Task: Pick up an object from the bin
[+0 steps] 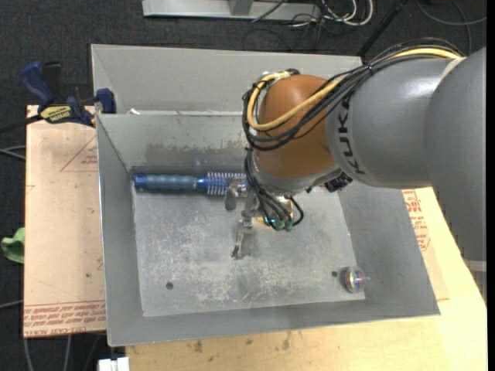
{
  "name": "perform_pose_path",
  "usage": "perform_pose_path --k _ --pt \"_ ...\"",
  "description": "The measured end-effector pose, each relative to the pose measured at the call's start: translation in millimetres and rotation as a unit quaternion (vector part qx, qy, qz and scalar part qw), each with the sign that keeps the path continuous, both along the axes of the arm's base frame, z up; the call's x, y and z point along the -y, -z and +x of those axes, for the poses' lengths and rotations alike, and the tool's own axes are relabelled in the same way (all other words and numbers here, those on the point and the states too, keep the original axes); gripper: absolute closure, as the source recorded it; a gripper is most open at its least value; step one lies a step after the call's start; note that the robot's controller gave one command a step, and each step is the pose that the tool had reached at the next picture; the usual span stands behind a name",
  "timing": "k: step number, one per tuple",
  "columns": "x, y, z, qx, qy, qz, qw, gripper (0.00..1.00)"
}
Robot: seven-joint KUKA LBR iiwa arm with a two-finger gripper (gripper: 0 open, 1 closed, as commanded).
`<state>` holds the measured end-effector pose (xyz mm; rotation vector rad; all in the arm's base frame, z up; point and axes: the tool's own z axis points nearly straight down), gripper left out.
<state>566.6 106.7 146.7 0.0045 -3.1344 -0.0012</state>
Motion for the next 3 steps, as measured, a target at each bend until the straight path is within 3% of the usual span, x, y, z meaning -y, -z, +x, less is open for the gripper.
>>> perform_pose_path --k 1,2,3 --pt "7 20 70.7 0.0053 0.097 0.000 0.9953 0.00" --pt "-5 76 82.3 0.0047 0.128 0.000 0.9918 0.00" --pt "-4 76 81.4 0.0040 0.128 -0.001 0.9918 1.00"
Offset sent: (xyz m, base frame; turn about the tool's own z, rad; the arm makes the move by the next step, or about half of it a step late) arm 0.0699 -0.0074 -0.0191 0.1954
